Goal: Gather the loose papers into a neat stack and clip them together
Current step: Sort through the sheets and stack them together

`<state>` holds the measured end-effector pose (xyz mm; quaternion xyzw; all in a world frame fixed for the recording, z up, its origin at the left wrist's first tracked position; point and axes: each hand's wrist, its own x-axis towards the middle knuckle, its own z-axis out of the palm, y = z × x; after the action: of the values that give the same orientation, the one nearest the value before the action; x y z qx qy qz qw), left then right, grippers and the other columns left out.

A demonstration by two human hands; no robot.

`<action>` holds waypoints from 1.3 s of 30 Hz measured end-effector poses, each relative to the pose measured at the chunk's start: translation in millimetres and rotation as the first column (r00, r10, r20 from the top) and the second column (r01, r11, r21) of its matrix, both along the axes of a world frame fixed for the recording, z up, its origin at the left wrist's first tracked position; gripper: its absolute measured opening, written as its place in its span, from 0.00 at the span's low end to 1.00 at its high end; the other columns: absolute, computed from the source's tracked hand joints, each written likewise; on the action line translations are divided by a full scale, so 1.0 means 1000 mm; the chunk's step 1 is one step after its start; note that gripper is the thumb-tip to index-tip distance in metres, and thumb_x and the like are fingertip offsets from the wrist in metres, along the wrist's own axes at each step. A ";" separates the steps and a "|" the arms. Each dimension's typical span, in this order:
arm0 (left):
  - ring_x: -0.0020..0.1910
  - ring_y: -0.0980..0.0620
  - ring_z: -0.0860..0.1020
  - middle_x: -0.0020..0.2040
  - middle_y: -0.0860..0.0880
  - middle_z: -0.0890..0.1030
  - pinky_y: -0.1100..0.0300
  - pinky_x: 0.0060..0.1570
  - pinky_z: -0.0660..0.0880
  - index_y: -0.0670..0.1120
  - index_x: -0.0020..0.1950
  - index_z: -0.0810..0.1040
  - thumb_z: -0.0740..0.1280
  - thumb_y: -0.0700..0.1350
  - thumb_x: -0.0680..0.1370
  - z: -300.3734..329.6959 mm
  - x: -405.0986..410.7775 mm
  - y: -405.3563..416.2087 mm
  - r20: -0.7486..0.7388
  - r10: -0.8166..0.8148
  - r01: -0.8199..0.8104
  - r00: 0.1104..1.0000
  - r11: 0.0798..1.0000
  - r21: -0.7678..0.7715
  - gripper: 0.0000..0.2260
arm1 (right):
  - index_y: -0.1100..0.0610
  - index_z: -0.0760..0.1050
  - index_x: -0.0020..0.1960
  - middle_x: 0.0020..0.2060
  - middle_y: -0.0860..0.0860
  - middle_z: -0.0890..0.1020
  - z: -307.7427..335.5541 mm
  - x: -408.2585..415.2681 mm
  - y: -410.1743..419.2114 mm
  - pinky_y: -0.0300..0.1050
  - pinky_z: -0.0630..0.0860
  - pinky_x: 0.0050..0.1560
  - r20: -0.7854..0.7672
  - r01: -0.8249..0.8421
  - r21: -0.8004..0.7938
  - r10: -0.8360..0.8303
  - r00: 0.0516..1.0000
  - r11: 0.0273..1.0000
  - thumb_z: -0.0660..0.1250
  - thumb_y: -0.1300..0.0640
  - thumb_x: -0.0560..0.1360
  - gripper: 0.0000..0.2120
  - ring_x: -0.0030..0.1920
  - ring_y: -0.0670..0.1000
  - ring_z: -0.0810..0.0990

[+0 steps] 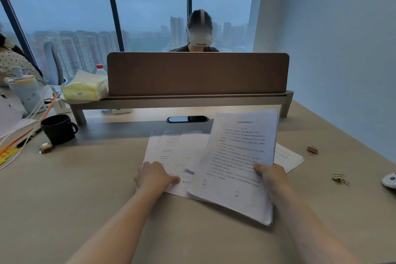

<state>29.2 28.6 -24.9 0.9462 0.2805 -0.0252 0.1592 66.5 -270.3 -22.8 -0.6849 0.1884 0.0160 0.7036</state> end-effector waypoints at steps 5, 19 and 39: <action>0.56 0.45 0.76 0.52 0.48 0.77 0.53 0.56 0.69 0.48 0.48 0.70 0.74 0.56 0.68 0.007 0.011 -0.004 -0.076 0.006 -0.014 0.997 0.994 -0.104 0.19 | 0.64 0.79 0.49 0.47 0.62 0.84 -0.009 -0.001 0.001 0.62 0.81 0.52 -0.030 0.006 0.057 -0.004 1.000 0.998 0.69 0.65 0.75 0.03 0.46 0.64 0.84; 0.52 0.40 0.78 0.55 0.40 0.80 0.54 0.47 0.73 0.42 0.57 0.78 0.63 0.45 0.75 0.000 -0.003 0.030 0.231 0.229 -0.159 0.946 0.945 -0.286 0.13 | 0.65 0.78 0.56 0.49 0.61 0.84 -0.017 -0.002 0.001 0.61 0.80 0.53 -0.014 0.014 0.140 -0.013 1.000 0.990 0.68 0.66 0.76 0.09 0.48 0.64 0.83; 0.49 0.43 0.81 0.47 0.46 0.80 0.53 0.54 0.78 0.42 0.51 0.74 0.78 0.50 0.67 0.008 0.018 0.041 -0.082 0.157 -0.175 0.984 0.937 -0.301 0.20 | 0.61 0.80 0.48 0.46 0.60 0.85 -0.023 0.000 -0.001 0.62 0.81 0.52 -0.002 -0.012 0.108 0.012 1.000 0.994 0.69 0.65 0.75 0.02 0.46 0.63 0.85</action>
<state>47.3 69.1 -17.2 0.8817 0.3564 -0.0819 0.2979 66.5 -271.0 -45.9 -0.6471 0.1842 0.0315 0.7392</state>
